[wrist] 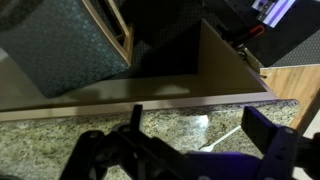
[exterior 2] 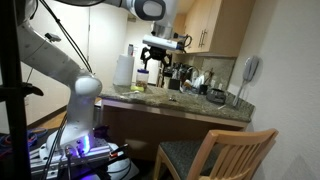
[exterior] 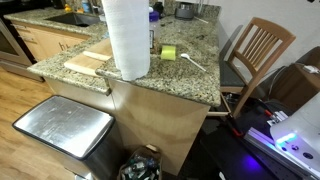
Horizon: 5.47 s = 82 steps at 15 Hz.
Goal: Place the spoon on top of the paper towel roll
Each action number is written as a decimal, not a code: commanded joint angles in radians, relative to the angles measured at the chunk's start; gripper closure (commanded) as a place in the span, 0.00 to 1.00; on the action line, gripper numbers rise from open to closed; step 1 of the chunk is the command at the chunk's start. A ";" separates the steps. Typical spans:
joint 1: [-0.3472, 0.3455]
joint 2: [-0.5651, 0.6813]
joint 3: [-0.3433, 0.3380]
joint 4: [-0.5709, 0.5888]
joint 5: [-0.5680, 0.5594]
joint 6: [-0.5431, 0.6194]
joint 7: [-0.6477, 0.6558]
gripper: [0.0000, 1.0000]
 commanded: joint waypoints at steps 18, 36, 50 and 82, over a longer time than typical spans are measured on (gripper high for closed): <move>0.179 -0.004 0.033 0.700 0.044 -0.608 -0.499 0.00; 0.282 -0.145 0.499 0.010 0.227 -0.327 -0.469 0.00; 0.307 0.088 0.665 -0.131 0.320 0.115 -0.205 0.00; 0.277 0.622 0.711 -0.345 0.240 1.017 0.890 0.00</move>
